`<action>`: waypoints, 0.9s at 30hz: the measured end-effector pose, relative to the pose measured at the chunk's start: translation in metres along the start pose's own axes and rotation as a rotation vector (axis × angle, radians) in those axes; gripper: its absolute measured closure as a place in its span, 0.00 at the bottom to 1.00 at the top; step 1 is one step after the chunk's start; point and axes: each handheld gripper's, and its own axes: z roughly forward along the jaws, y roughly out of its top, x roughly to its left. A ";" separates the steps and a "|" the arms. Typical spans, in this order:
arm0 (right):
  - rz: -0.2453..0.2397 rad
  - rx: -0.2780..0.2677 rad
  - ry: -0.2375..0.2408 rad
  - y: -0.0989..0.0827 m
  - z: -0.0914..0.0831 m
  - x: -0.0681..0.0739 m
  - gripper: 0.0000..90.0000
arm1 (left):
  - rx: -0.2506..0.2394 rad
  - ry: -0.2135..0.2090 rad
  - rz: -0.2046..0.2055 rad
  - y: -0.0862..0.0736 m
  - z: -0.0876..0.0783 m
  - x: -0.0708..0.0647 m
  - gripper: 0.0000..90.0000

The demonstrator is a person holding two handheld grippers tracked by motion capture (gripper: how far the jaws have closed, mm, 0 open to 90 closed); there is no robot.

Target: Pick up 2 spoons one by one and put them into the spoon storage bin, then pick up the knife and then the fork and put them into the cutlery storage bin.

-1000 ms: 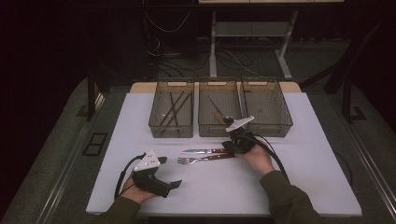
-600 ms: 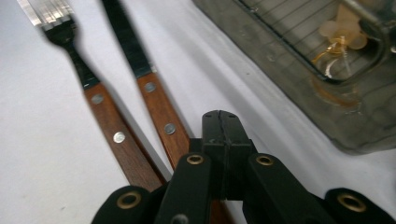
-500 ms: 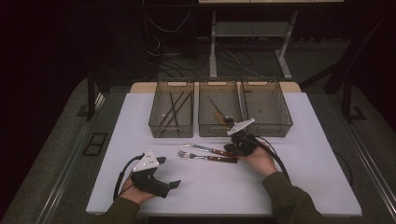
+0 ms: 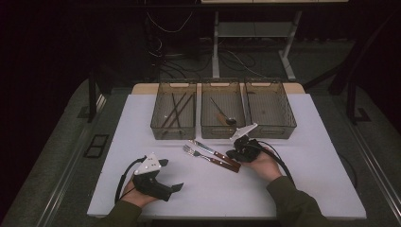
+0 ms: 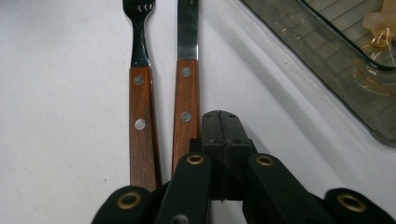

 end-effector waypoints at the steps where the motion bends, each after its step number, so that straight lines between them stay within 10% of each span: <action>1: -0.001 0.000 0.000 0.000 0.000 0.000 1.00 | -0.001 0.000 0.001 0.000 0.000 0.000 0.00; 12: 0.044 -0.040 0.013 0.008 -0.019 -0.007 0.79 | -0.005 -0.004 -0.010 -0.001 -0.001 0.002 0.00; 27: -0.059 0.206 0.051 0.057 -0.018 0.002 0.67 | -0.008 -0.015 -0.007 0.000 0.000 0.000 0.00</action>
